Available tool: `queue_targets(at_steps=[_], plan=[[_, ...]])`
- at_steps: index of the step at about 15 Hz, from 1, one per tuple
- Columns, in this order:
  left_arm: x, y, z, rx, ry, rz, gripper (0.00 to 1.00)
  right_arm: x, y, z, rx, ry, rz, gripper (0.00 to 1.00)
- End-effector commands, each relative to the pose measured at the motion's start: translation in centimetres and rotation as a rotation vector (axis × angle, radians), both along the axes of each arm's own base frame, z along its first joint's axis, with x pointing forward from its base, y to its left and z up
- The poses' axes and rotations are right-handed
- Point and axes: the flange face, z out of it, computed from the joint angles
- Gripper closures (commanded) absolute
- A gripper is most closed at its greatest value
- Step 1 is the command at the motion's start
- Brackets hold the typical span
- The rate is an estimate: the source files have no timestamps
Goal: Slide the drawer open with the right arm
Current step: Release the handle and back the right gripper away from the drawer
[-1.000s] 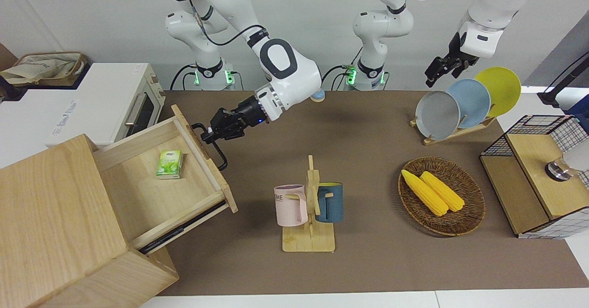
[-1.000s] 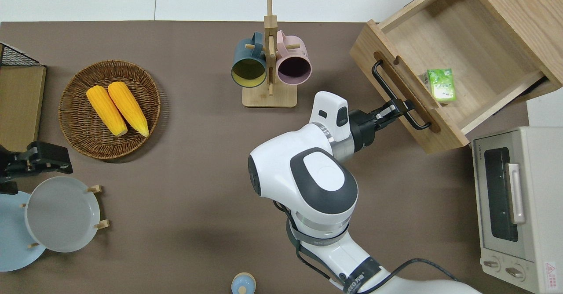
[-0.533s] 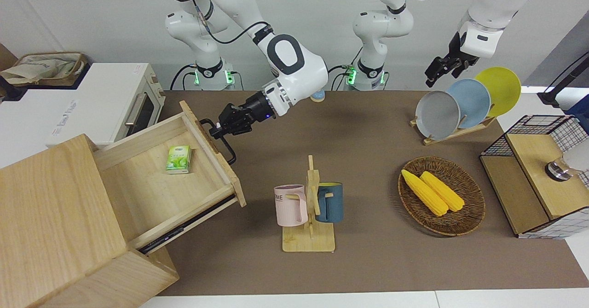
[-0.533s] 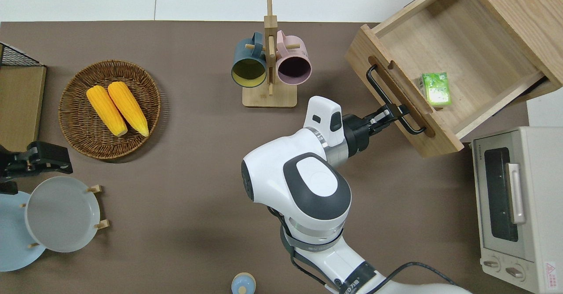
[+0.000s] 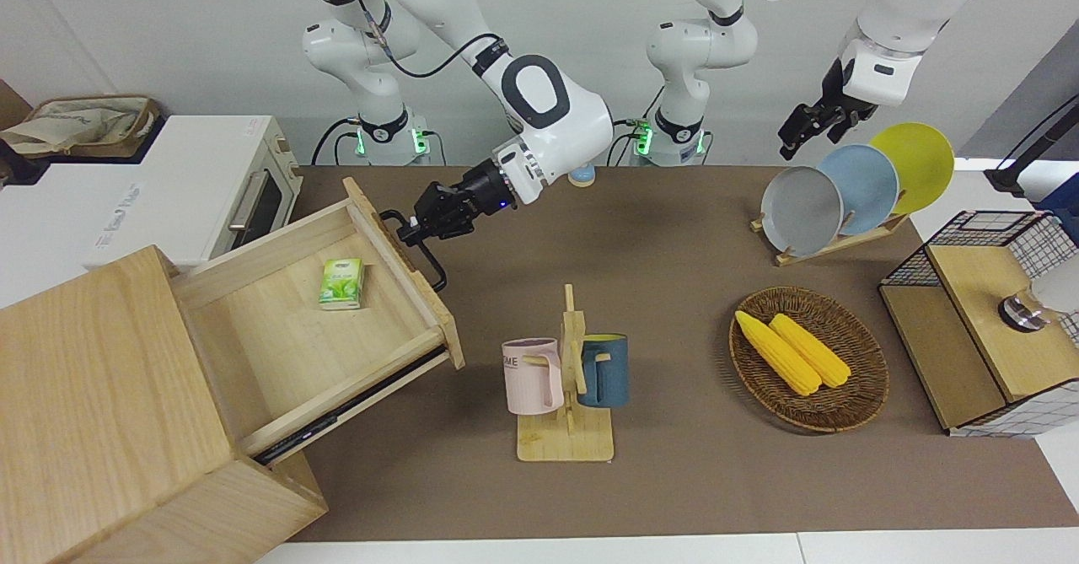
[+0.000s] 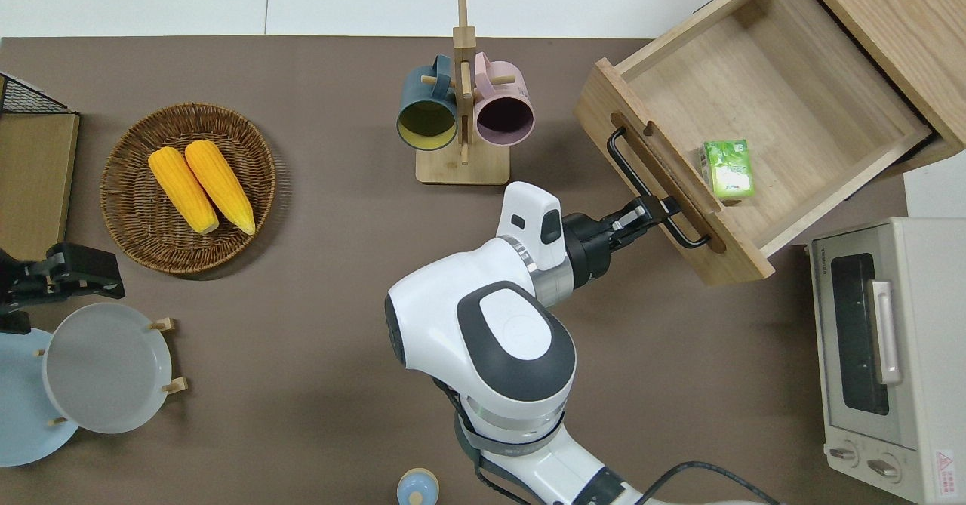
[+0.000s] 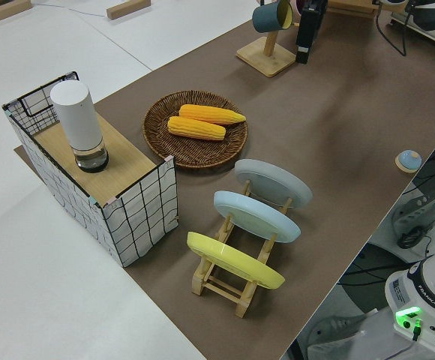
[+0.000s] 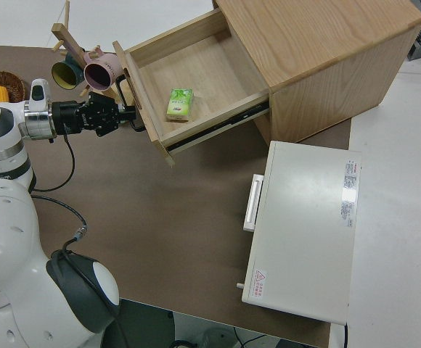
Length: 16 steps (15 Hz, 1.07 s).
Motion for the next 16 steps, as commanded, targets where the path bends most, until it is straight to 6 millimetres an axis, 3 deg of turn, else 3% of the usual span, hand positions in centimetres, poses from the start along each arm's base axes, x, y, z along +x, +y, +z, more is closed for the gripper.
queue_targets(at_steps=[1,2,3,7,12,16], plan=[[-0.3,0.0,0.4,-0.005,-0.007,-0.009,0.01,-0.2,0.8,1.8,-0.013,0.011,-0.003,0.932],[-0.3,0.0,0.4,-0.005,-0.007,-0.009,0.01,-0.1,0.8,1.8,-0.013,0.010,-0.003,0.853],[-0.3,0.0,0.4,-0.005,-0.007,-0.009,0.01,0.0,0.8,1.6,-0.016,0.012,-0.004,0.707],[-0.3,0.0,0.4,-0.005,-0.007,-0.009,0.01,0.4,0.6,1.8,-0.013,0.000,-0.007,0.031],[-0.3,0.0,0.4,-0.005,-0.007,-0.009,0.01,0.2,0.9,1.8,0.005,-0.014,-0.016,0.015],[-0.3,0.0,0.4,-0.005,-0.007,-0.009,0.01,-1.1,2.5,1.5,0.052,-0.015,-0.020,0.015]])
